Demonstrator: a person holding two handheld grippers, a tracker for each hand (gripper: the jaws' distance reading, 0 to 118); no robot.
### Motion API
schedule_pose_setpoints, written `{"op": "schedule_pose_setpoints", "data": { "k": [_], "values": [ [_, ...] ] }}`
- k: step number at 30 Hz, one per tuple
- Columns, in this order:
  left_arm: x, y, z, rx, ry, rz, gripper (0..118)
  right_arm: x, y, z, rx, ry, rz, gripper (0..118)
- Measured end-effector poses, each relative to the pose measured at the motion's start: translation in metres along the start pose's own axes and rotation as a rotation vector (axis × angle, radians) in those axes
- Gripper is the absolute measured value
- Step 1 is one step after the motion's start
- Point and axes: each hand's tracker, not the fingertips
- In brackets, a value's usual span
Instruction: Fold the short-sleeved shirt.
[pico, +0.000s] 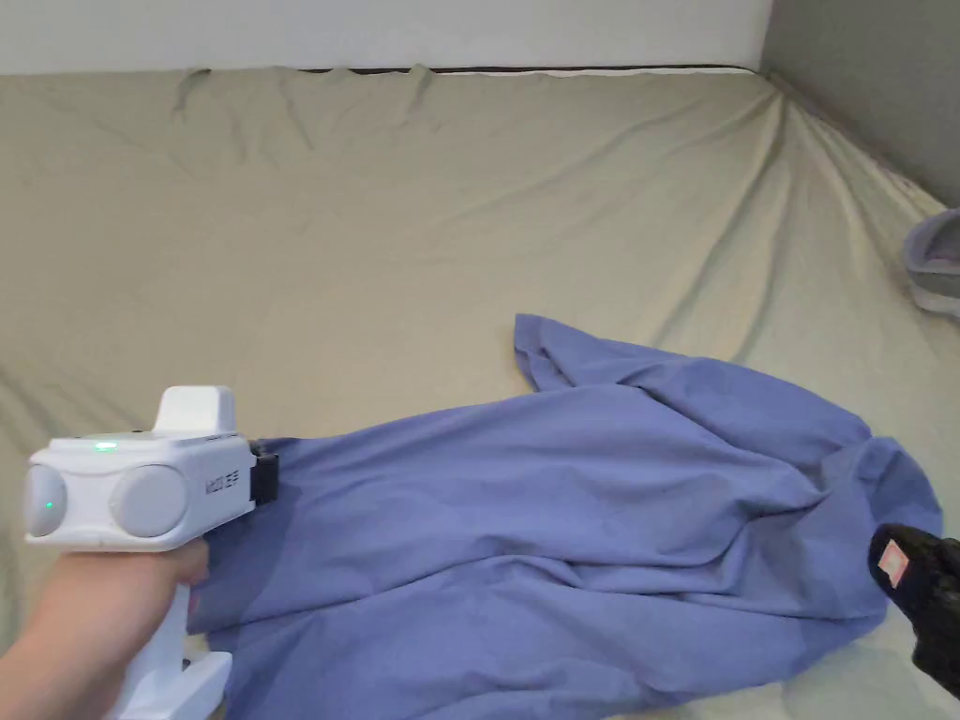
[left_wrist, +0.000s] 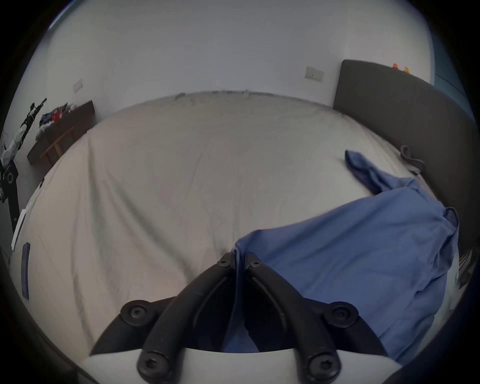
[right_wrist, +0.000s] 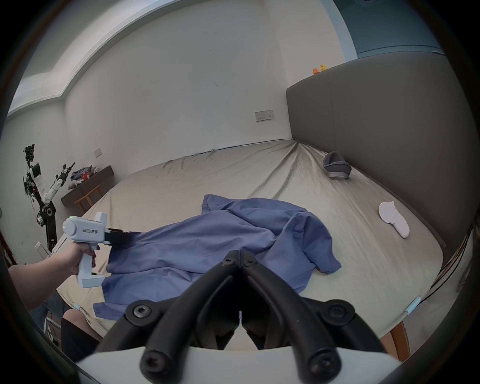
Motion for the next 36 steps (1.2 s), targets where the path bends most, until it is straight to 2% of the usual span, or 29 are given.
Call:
{"op": "schedule_pose_setpoints", "data": {
  "k": [4, 6, 8, 9, 10, 11, 12, 13, 14, 17, 19, 20, 22, 24, 25, 26, 27, 30, 33, 36],
  "values": [
    [-0.013, 0.012, 0.04, 0.133, -0.049, 0.085, 2, 0.017, 0.013, 0.008, 0.019, -0.033, -0.016, 0],
    [-0.023, 0.017, 0.06, 0.168, -0.075, 0.132, 2, 0.038, 0.024, 0.008, 0.069, -0.092, -0.004, 0],
    [-0.027, 0.022, 0.075, 0.19, -0.094, 0.186, 2, 0.063, 0.031, -0.002, 0.113, -0.185, 0.052, 0],
    [-0.029, 0.023, 0.08, 0.176, -0.106, 0.202, 2, 0.08, 0.035, -0.013, 0.089, -0.186, 0.117, 2],
    [-0.03, 0.024, 0.084, 0.178, -0.11, 0.204, 2, 0.099, 0.032, -0.027, -0.013, -0.155, 0.107, 11],
    [-0.03, 0.024, 0.086, 0.182, -0.113, 0.202, 2, 0.112, 0.033, -0.039, -0.03, -0.146, 0.16, 30],
    [-0.027, 0.026, 0.085, 0.182, -0.111, 0.194, 2, 0.125, 0.027, -0.054, -0.095, -0.173, 0.148, 66],
    [-0.024, 0.027, 0.085, 0.181, -0.107, 0.181, 2, 0.137, 0.02, -0.07, -0.146, -0.192, 0.135, 89],
    [-0.022, 0.027, 0.085, 0.178, -0.102, 0.172, 2, 0.15, 0.01, -0.083, -0.175, -0.208, 0.105, 96],
    [-0.014, 0.029, 0.082, 0.165, -0.101, 0.158, 2, 0.165, -0.015, -0.118, -0.283, -0.156, -0.002, 91],
    [-0.011, 0.028, 0.08, 0.149, -0.096, 0.155, 2, 0.158, -0.032, -0.135, -0.333, -0.089, 0.013, 90],
    [-0.012, 0.028, 0.078, 0.14, -0.091, 0.155, 2, 0.155, -0.037, -0.143, -0.333, -0.076, 0.034, 84],
    [-0.013, 0.028, 0.076, 0.128, -0.083, 0.154, 2, 0.147, -0.04, -0.151, -0.326, -0.1, 0.012, 48],
    [-0.016, 0.028, 0.075, 0.117, -0.076, 0.159, 2, 0.143, -0.035, -0.151, -0.278, -0.136, -0.037, 7],
    [-0.017, 0.028, 0.075, 0.112, -0.076, 0.16, 2, 0.145, -0.032, -0.151, -0.262, -0.048, -0.089, 7],
    [-0.018, 0.029, 0.077, 0.109, -0.075, 0.16, 2, 0.145, -0.03, -0.154, -0.255, -0.015, -0.118, 7],
    [-0.018, 0.031, 0.079, 0.107, -0.074, 0.157, 2, 0.142, -0.028, -0.152, -0.257, -0.059, -0.094, 7],
    [-0.023, 0.036, 0.095, 0.136, -0.071, 0.143, 2, 0.133, -0.02, -0.137, -0.199, -0.075, -0.039, 7],
    [-0.032, 0.044, 0.123, 0.189, -0.06, 0.11, 2, 0.13, -0.007, -0.106, -0.105, -0.077, -0.066, 7],
    [-0.05, 0.056, 0.162, 0.261, -0.065, 0.165, 2, 0.128, 0.012, -0.069, 0.01, -0.09, -0.061, 6]
  ]
}}
